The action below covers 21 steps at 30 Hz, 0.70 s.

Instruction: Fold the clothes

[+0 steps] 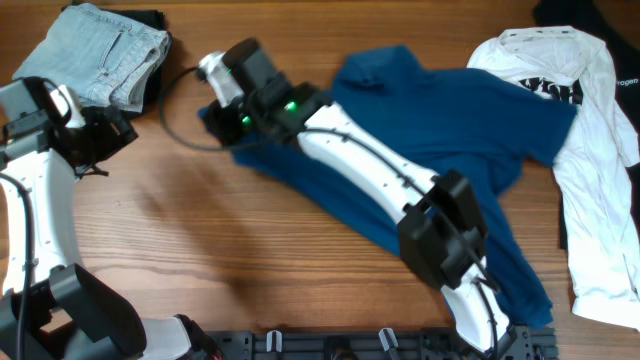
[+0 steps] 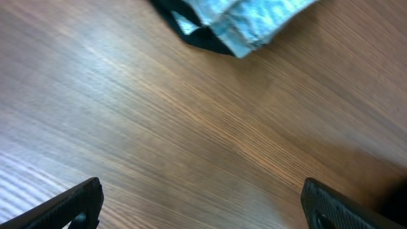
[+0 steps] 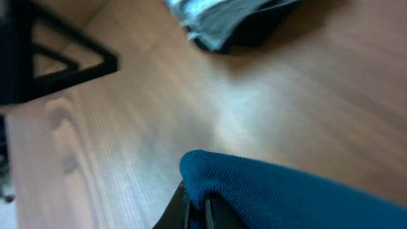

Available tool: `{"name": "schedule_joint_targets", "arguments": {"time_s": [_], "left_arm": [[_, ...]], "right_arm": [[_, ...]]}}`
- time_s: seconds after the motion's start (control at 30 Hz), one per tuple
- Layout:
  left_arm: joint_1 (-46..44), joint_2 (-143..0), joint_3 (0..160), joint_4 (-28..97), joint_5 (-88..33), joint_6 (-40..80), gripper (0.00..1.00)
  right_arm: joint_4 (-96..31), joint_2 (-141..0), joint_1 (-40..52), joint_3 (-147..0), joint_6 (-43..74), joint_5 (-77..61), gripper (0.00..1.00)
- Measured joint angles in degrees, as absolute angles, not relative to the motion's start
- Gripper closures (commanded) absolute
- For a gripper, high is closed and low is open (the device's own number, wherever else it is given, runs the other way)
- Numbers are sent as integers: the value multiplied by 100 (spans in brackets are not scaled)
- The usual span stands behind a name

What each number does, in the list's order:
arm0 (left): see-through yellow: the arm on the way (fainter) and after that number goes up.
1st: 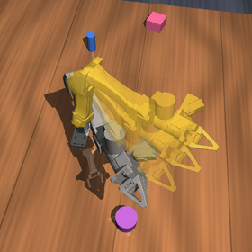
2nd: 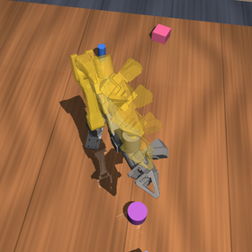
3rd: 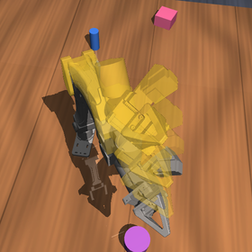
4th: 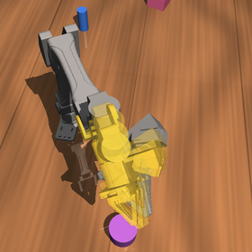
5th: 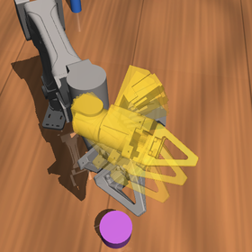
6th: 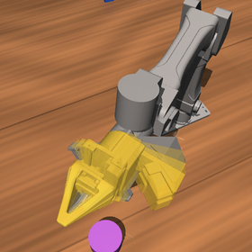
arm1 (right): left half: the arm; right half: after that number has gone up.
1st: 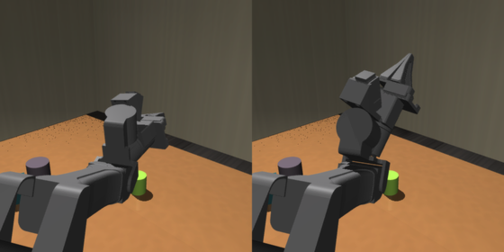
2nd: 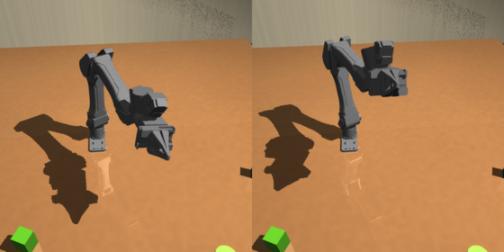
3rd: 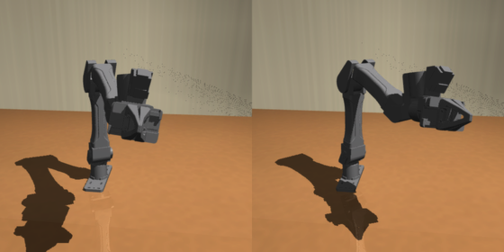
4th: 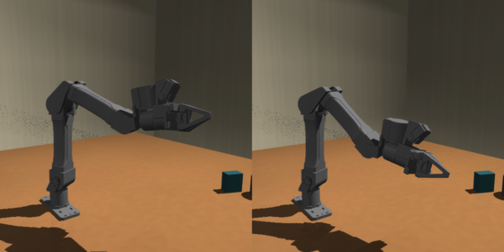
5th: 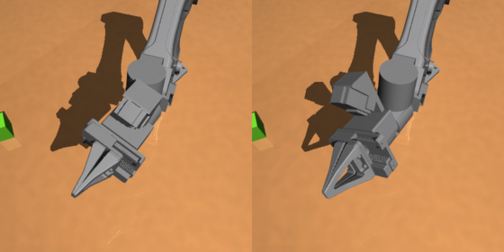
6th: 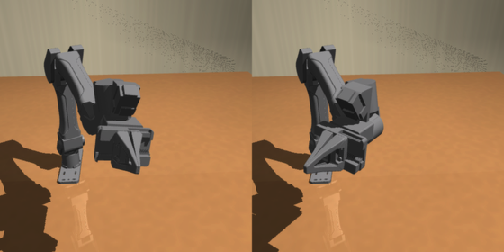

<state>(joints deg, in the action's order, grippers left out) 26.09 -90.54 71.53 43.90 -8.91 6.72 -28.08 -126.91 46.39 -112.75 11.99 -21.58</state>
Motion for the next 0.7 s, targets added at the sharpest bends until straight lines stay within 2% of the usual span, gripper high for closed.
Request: {"name": "schedule_joint_targets", "arguments": {"time_s": [0.07, 0.1, 0.13, 0.17, 0.2, 0.33, 0.4, 0.47, 0.57, 0.7], "left_arm": [[2779, -9054, 7153, 4390, -910, 672, 0], [2792, -9054, 7155, 4388, -926, 672, 0], [2792, -9054, 7153, 4383, -932, 672, 0], [2792, -9054, 7153, 4370, -961, 672, 0], [2792, -9054, 7153, 4368, -996, 672, 0], [2781, -9054, 7153, 4364, -1326, 561, 0], [2650, -9054, 7153, 4421, -1638, 309, 0], [2309, -9054, 7164, 4659, -1712, 78, 0], [1208, -9074, 7164, 4720, -1638, -237, 0], [526, -9461, 7164, 4449, -1428, -316, 0]], "right_arm": [[-2641, -12733, 4993, -11275, 1264, -2228, 96], [-2589, -12739, 5179, -11277, 1282, -2283, 92], [-2589, -12739, 5251, -11288, 1282, -2327, 69], [-2646, -12739, 5271, -11325, 1308, -2364, 12], [-2856, -12742, 5196, -11452, 1323, -2388, 0], [-3815, -12713, 4626, -12134, 1275, -2399, 0], [-5072, -12331, 3660, -12223, 1306, -2320, 1], [-5861, -12005, 2987, -12258, 1343, -2259, 0], [-6980, -11594, 2104, -12302, 1343, -1920, 0], [-7520, -11559, 1946, -11874, 1533, -843, 1]]}}
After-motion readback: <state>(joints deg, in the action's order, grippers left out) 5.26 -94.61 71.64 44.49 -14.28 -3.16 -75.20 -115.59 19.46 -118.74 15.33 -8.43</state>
